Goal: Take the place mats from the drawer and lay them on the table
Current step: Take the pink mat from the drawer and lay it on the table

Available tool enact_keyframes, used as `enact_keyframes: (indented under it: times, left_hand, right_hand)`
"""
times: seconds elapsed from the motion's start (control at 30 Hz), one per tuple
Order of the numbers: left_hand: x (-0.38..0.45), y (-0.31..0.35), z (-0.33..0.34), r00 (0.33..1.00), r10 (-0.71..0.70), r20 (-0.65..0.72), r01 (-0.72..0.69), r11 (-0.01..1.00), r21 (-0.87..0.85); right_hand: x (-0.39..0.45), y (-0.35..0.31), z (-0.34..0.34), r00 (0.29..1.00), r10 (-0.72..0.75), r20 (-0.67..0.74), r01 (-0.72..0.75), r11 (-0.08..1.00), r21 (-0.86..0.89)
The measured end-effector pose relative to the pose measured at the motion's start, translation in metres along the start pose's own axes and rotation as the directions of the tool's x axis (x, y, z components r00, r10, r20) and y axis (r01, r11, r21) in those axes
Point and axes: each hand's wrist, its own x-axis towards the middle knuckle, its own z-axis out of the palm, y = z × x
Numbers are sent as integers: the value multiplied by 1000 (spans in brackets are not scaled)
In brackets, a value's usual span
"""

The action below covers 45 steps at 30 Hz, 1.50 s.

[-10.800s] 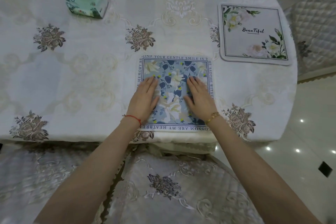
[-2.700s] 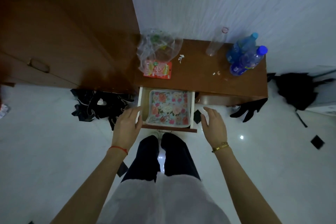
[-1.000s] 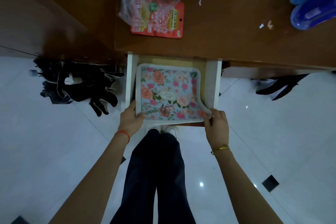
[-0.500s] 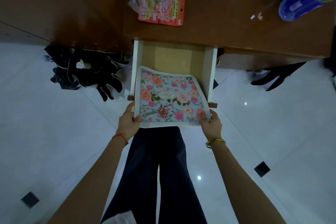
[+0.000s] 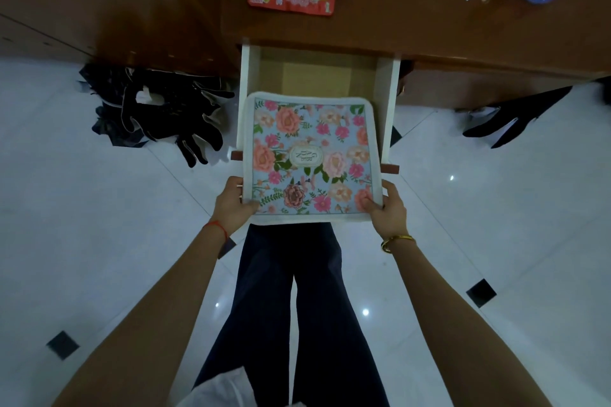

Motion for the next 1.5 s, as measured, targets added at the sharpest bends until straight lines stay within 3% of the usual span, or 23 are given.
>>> enact_keyframes:
  times: [0.13, 0.3, 0.5, 0.77, 0.97, 1.13, 1.33, 1.5]
  left_hand:
    - [-1, 11, -1, 1000, 26, -8, -25, 999, 36]
    - [-34, 45, -10, 985, 172, -27, -169, 983, 74]
    - [-110, 104, -34, 951, 309, 8, -309, 950, 52]
    - [-193, 167, -60, 823, 535, 189, -557, 825, 93]
    - [-233, 209, -62, 656, 632, 412, -715, 696, 69]
    - [-249, 237, -48, 491, 593, 638, -805, 589, 72]
    - [-286, 257, -2, 277, 439, 855, -885, 464, 48]
    - [-337, 243, 51, 71, 263, 962, -936, 350, -27]
  right_hand:
    - [-9, -10, -3, 998, -60, -17, 60, 997, 41]
    - [-42, -32, -18, 987, -155, -37, 157, 987, 46]
    - [-121, -73, -65, 963, -213, -167, 230, 969, 93]
    - [-238, -97, -101, 885, -193, -423, 289, 941, 175]
    - [-312, -92, -96, 792, -27, -611, 289, 897, 335]
    - [-369, -81, -78, 659, 150, -737, 299, 847, 439]
    - [-440, -66, -46, 440, 387, -810, 289, 793, 536]
    - [-499, -47, -13, 229, 585, -778, 311, 714, 628]
